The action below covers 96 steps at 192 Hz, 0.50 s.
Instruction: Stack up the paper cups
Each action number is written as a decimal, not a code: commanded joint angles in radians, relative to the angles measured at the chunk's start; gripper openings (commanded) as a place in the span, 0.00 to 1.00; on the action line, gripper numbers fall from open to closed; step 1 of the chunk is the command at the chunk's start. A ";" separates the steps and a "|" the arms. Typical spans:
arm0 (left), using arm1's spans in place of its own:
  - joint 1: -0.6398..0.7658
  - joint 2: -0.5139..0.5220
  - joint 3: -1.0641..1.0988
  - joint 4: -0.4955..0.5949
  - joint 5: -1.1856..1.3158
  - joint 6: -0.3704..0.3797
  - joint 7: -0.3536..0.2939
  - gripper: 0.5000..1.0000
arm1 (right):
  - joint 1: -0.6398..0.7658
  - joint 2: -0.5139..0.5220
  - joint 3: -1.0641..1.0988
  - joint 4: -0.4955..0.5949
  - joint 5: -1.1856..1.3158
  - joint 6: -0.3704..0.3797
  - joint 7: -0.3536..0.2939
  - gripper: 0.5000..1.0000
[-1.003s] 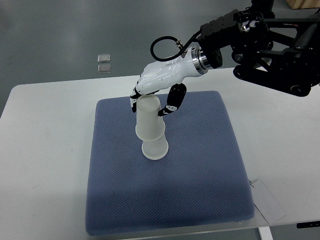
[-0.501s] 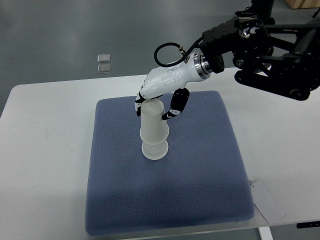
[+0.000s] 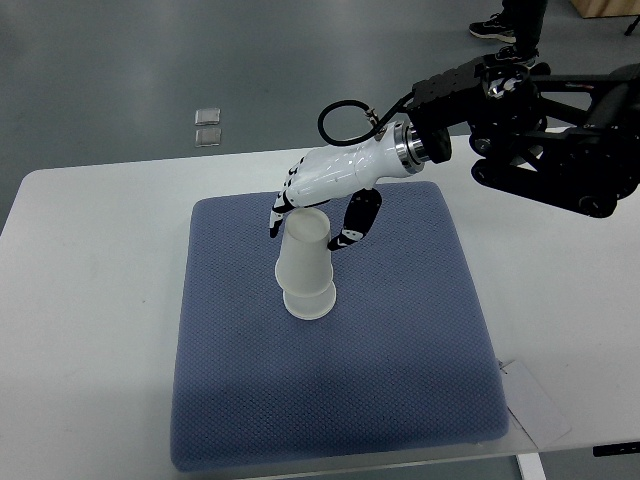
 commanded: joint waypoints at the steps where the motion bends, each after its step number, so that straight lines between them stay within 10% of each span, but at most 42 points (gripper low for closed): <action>1: 0.000 0.000 0.000 0.000 0.000 0.000 0.000 1.00 | -0.006 -0.001 0.003 0.000 0.002 0.000 0.002 0.81; 96: 0.000 0.000 0.000 0.000 0.000 0.000 0.000 1.00 | -0.053 -0.069 0.101 -0.143 0.189 0.020 0.000 0.82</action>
